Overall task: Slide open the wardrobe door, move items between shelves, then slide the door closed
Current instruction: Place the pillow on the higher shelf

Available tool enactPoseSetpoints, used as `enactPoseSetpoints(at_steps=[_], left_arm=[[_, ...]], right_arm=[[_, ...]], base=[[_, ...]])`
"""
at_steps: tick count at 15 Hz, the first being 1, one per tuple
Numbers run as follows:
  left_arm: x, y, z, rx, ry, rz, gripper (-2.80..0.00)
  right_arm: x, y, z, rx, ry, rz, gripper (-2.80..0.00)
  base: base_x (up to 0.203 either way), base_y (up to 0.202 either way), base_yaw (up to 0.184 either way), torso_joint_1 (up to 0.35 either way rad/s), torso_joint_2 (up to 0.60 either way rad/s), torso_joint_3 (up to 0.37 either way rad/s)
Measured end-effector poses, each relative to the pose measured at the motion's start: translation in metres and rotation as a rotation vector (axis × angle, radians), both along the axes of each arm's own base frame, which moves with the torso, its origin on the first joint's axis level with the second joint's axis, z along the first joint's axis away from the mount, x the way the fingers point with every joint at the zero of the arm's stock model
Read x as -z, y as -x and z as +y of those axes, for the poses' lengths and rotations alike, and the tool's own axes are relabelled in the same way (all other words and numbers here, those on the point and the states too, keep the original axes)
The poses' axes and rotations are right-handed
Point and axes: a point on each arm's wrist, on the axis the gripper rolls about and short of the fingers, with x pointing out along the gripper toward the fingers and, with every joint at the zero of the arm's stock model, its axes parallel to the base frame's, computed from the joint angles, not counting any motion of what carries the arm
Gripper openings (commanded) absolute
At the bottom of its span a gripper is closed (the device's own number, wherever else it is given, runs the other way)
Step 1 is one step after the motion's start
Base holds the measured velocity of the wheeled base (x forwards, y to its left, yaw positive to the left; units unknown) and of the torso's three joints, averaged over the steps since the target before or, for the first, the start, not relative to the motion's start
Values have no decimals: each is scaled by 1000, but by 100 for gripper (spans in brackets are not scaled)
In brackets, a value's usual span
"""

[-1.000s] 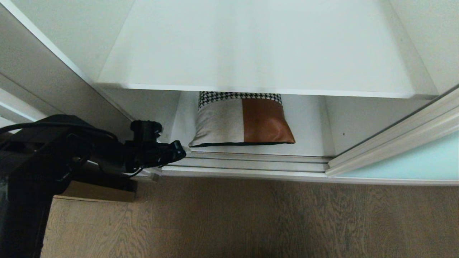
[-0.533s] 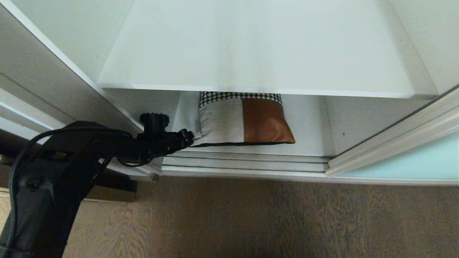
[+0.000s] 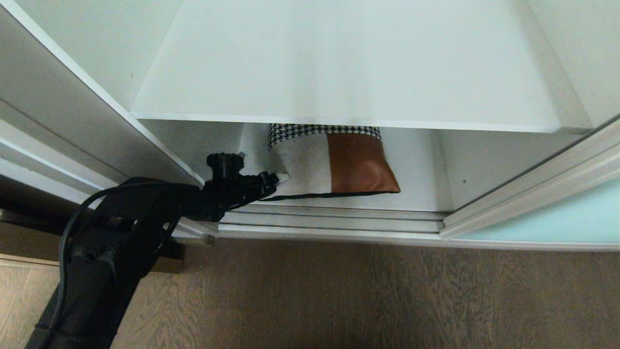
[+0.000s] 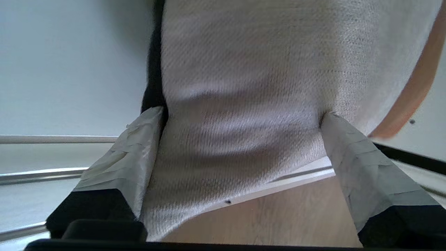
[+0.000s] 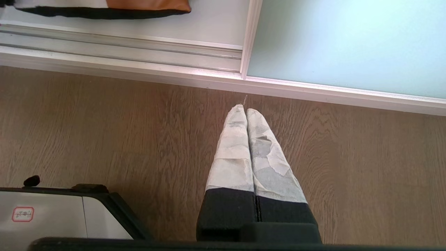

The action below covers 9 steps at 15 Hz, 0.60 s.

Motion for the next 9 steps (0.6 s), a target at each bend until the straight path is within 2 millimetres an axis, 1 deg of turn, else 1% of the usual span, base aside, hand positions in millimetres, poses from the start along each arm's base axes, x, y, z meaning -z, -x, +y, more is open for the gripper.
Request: enactPoseSetpoints(at_steps=[5,8,9], left_arm=[[11,0,-3,-4,-9,17,0],[16,6,2,-11,-17,55,0],[18,9,5,-14,-21,75,-280]], right_arm=[[0,0,0,0,0,0,-280],[0,0,0,0,0,0,-280],[0,0,0,0,0,-1,-280]], base=[[0,0,0,0,0,0],[0,0,0,0,0,0],[0,0,0,0,0,0]])
